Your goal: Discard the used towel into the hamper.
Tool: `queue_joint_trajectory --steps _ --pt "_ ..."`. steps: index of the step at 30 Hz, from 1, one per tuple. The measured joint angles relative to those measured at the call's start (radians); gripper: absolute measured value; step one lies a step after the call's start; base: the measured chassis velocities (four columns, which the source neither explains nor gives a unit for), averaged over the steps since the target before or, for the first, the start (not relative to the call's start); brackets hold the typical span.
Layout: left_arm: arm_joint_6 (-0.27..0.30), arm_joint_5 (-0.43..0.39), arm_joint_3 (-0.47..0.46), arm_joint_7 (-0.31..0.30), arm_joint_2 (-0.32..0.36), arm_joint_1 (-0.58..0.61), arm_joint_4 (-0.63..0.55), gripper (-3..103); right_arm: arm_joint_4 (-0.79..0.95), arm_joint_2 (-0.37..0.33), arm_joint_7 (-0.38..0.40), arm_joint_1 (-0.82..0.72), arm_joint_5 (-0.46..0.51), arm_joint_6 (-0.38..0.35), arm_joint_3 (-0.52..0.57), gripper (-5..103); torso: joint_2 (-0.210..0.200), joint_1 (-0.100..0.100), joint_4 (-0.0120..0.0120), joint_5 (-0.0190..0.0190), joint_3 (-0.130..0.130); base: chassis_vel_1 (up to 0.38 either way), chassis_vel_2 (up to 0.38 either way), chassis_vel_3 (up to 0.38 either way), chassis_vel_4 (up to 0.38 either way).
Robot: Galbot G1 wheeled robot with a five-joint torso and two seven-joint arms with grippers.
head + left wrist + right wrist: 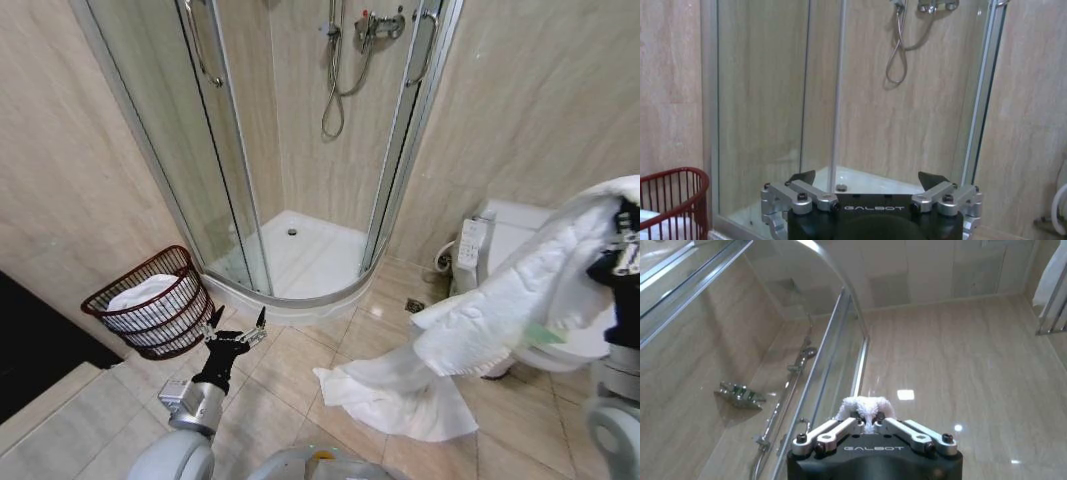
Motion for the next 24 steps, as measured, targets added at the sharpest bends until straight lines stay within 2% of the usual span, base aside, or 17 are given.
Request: queue_joint_trajectory --steps 9,24 --pt "0.000 0.000 0.000 0.000 0.000 0.000 0.000 100 -0.001 -0.037 0.009 0.017 0.055 -0.005 0.067 2 0.039 0.015 0.0000 -0.0001 0.024 0.000 0.000 0.000 0.000" --pt "0.000 0.000 0.000 0.000 0.000 0.000 0.000 100 -0.002 -0.040 0.009 0.019 0.059 -0.004 0.082 2 0.102 0.036 0.0000 -0.0001 0.066 0.000 0.000 0.000 0.000"
